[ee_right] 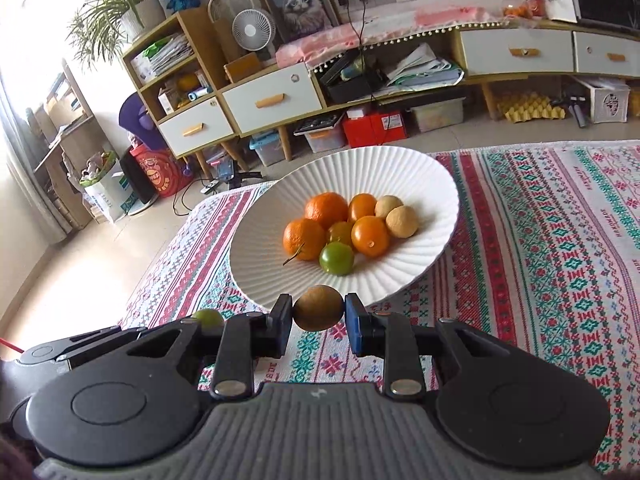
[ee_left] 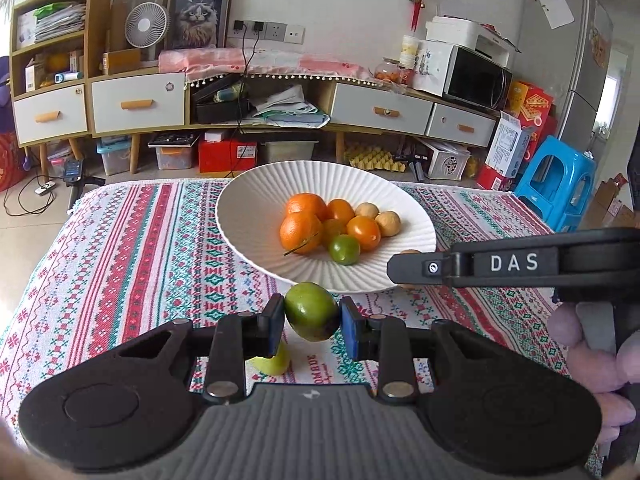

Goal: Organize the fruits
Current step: 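Carry the held apple and kiwi up and over the white bowl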

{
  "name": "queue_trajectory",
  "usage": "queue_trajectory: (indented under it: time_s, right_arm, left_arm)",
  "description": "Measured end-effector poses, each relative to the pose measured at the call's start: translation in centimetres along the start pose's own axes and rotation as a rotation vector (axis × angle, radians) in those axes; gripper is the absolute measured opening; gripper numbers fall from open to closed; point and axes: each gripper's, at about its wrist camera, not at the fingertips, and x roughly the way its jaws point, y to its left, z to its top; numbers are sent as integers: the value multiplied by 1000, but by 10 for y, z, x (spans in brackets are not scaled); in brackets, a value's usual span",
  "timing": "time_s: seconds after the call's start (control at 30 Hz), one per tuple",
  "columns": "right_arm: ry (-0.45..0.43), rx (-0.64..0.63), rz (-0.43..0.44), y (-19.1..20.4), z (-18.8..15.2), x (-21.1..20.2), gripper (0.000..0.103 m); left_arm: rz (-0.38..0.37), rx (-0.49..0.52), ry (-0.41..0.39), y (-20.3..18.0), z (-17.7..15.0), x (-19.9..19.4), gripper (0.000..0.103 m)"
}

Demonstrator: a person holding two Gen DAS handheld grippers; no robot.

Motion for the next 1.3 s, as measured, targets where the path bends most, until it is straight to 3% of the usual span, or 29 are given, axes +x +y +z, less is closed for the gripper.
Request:
queue_trajectory:
  time_s: [0.37,0.63,1.3]
  right_arm:
    - [-12,102,-29,-22,18,14,25]
    - [11,100,-46,-31,21,22,25]
    - [32,111,-11,-31,24,29,27]
  left_arm:
    - [-9,39,22,-18,21,29,30]
    - [44,34,76,-14,25,60,30]
    - [11,33,58,-16,28,71,32]
